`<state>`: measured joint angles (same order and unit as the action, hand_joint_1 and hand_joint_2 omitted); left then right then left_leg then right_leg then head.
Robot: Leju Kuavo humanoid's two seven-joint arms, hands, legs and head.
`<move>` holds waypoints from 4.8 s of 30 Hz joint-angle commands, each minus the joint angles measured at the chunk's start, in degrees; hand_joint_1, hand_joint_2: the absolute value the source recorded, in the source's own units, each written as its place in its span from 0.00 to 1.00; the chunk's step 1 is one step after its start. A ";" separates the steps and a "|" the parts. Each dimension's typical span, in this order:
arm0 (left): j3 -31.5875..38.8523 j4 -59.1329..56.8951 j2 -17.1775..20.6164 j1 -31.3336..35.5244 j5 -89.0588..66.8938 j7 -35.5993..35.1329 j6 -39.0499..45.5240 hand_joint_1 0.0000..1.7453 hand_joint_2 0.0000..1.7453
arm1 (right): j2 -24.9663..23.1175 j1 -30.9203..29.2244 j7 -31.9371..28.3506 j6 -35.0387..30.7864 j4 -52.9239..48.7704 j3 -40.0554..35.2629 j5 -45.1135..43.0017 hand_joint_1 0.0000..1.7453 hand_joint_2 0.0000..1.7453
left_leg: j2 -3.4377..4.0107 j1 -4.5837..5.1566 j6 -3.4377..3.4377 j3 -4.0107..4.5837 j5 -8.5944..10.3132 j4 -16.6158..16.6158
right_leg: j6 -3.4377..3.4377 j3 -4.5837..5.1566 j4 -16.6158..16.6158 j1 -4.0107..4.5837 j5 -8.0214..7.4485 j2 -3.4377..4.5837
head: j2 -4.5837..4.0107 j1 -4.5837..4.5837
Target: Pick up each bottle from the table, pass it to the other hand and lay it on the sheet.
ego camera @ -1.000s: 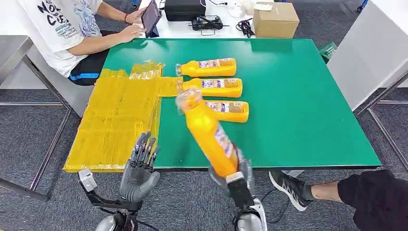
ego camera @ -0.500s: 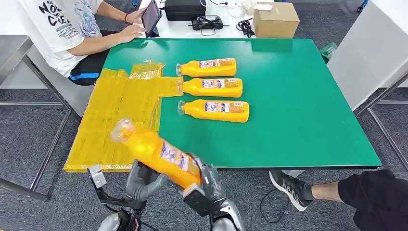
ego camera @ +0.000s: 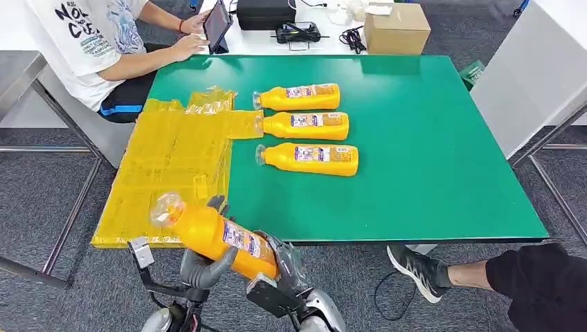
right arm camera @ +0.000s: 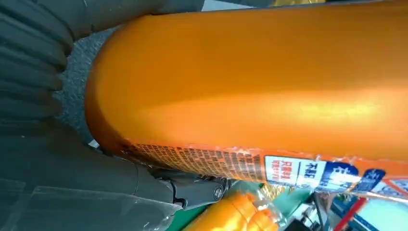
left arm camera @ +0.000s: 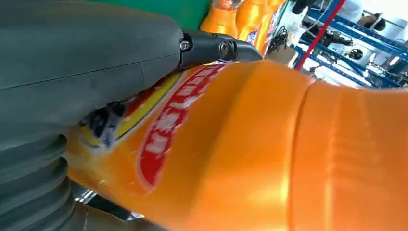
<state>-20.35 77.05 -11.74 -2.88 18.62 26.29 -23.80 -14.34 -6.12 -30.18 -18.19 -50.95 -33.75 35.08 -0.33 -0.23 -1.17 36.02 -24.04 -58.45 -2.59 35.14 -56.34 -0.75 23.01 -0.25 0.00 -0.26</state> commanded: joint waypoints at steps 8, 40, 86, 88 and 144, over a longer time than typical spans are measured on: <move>0.71 -2.55 0.38 2.18 5.61 -1.76 -3.45 0.00 1.00 | 1.57 -1.37 0.73 2.17 8.46 -3.98 0.70 1.00 1.00 | -0.07 -0.02 0.04 -0.36 -0.10 0.09 | 0.09 -0.38 0.09 0.03 0.12 -0.08 | 0.00 0.00; 1.04 0.64 0.99 0.13 1.41 1.30 -3.58 1.00 1.00 | 0.71 1.21 1.28 -4.04 -1.49 3.76 -4.43 0.00 0.00 | -0.05 0.00 0.04 -0.28 -0.11 0.03 | 0.09 -0.28 0.02 0.01 0.14 -0.07 | 0.00 0.00; -0.95 -33.32 13.35 46.46 -89.95 -5.85 45.40 1.00 1.00 | 2.09 5.29 -6.36 2.38 -36.81 2.83 -19.90 0.00 0.00 | -0.05 -0.03 0.09 -0.26 0.14 0.03 | 0.11 -0.28 -0.04 0.03 0.00 -0.06 | 0.00 -0.04; -3.71 -37.53 14.34 49.24 -93.55 -7.17 41.70 1.00 1.00 | 2.16 5.24 -6.22 3.62 -36.63 2.75 -19.79 0.00 0.00 | 0.00 -0.05 0.11 -0.42 0.08 0.07 | 0.15 -0.42 0.00 0.06 0.03 -0.01 | 0.00 0.00; -13.13 -55.77 19.07 48.01 -74.87 3.68 9.73 0.00 0.00 | 1.41 0.59 -4.47 11.25 -25.18 -0.72 -20.67 0.00 0.00 | 0.13 0.00 0.09 -0.26 0.14 0.08 | 0.07 -0.24 -0.03 0.00 -0.04 0.13 | 0.00 0.00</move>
<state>-34.14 23.08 7.56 46.02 -58.36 28.94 -11.69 -13.75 -3.13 -34.80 -7.08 -79.93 -33.42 14.49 -0.33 -0.24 -1.11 36.02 -23.83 -58.46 -2.58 35.11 -56.46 -0.75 22.93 -0.23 0.00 -0.26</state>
